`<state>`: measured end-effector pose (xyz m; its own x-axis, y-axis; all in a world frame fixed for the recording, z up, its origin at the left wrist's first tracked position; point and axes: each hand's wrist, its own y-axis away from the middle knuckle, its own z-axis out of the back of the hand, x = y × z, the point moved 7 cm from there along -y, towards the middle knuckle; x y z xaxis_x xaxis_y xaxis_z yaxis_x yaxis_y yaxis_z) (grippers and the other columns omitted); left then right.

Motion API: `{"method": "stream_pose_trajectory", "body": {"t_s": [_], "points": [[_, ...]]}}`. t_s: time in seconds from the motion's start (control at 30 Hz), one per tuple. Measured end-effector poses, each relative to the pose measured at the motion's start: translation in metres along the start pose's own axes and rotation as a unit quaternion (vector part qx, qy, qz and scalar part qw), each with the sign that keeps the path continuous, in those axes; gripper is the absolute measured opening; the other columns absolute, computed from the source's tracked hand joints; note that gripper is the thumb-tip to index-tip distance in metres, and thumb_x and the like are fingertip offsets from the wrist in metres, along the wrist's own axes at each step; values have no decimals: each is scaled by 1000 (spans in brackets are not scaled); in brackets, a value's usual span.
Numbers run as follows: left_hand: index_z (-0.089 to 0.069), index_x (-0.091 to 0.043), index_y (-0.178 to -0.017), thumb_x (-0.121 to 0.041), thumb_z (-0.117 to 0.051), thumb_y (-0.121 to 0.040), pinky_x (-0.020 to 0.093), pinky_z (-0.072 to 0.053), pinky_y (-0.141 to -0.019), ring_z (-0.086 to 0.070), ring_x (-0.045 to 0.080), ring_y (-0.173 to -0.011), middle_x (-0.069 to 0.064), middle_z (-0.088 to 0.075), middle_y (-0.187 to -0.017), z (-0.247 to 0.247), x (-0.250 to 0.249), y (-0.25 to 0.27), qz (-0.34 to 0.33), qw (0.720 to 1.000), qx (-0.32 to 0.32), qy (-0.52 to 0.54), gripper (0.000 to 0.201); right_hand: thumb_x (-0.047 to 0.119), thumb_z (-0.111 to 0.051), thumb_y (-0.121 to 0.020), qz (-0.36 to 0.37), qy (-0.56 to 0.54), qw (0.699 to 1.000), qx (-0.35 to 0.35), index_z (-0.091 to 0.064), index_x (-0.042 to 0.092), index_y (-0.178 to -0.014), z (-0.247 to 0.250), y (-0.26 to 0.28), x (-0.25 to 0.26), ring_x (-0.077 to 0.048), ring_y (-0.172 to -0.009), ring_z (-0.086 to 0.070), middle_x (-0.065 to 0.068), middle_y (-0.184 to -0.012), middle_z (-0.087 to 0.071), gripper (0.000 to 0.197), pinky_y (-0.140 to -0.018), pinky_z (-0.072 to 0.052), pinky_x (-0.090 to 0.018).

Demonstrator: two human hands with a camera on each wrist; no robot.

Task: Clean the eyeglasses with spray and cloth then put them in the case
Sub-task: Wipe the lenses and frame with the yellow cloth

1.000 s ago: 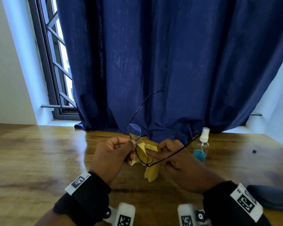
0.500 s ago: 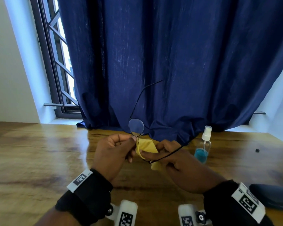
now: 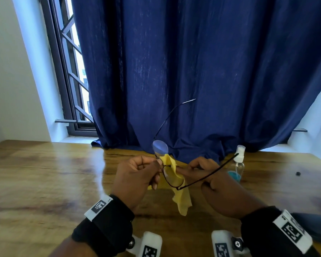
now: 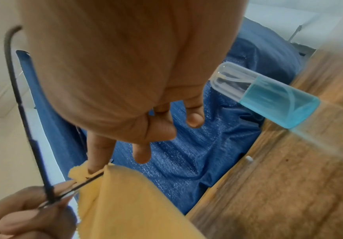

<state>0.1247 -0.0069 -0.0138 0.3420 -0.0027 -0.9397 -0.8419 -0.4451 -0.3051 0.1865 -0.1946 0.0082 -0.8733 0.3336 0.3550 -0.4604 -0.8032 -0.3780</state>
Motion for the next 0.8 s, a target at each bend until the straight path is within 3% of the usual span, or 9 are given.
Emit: {"method": "stream_pose_trajectory", "body": {"t_s": [0.07,0.17,0.23,0.37,0.43,0.5,0.6,0.7,0.8], "points": [[-72,7,-88,-8,-67,-93,27,-45,-45,-53,17,-50,16,-66,-67,1,1,-1,5,1000,-7,1,16,28,-34,-86,-3,-6,1000,1,-50,58,-136,-3,-1,5,-5,-111,-49,20,-116,-50,61,-93,-45,-20],[-71,8,-85,-7,-67,-93,28,-44,-46,-51,19,-49,14,-63,-62,7,0,-4,7,1000,-28,6,18,5,-48,-91,20,-2,1000,22,-41,66,-136,-12,-4,12,-1,-116,-45,25,-120,-44,76,-97,-41,-14],[-72,6,-84,-9,-67,-93,29,-44,-46,-51,18,-49,15,-63,-62,6,-1,-3,9,1000,-20,7,18,-1,-50,-90,38,17,999,31,-29,75,-135,-15,-5,19,0,-115,-42,26,-122,-41,90,-95,-40,-15],[-74,1,-83,-9,-67,-93,25,-44,-44,-53,17,-50,15,-65,-66,-1,0,-1,18,1000,-6,16,16,13,-57,-96,63,58,996,24,-5,78,-139,-18,-6,20,-2,-118,-43,20,-136,-39,94,-95,-47,-26],[-75,-2,-81,-8,-67,-93,24,-45,-44,-54,16,-50,14,-66,-67,-2,-1,0,24,999,-1,28,16,21,-57,-96,63,34,997,-8,-15,78,-138,-15,-6,18,0,-117,-50,22,-136,-45,82,-93,-51,-26],[-76,-4,-79,-7,-66,-93,23,-46,-44,-55,14,-50,11,-66,-66,-3,-2,1,26,999,-3,38,17,30,-56,-91,49,-8,997,-65,-39,72,-133,-5,-6,16,4,-111,-57,30,-124,-54,62,-90,-51,-19],[-76,-7,-77,-8,-68,-91,23,-46,-44,-54,13,-51,12,-65,-66,3,-2,0,35,998,-24,50,17,29,-65,-88,3,38,991,-132,-73,44,-114,9,-2,0,13,-96,-60,39,-99,-58,32,-82,-47,-9],[-75,-2,-84,-8,-67,-92,21,-48,-47,-55,12,-52,9,-65,-63,10,-3,-4,35,997,-40,64,13,11,-72,-86,-60,80,984,-150,-76,35,-96,17,4,-17,10,-84,-61,33,-86,-58,27,-74,-41,-7],[-73,-1,-95,-9,-66,-91,20,-55,-56,-63,12,-60,9,-71,-68,9,-7,-3,21,997,-27,69,11,12,-66,-89,-123,-17,966,-228,-69,22,-81,31,11,-28,4,-73,-63,17,-72,-66,13,-66,-41,-6]]}}
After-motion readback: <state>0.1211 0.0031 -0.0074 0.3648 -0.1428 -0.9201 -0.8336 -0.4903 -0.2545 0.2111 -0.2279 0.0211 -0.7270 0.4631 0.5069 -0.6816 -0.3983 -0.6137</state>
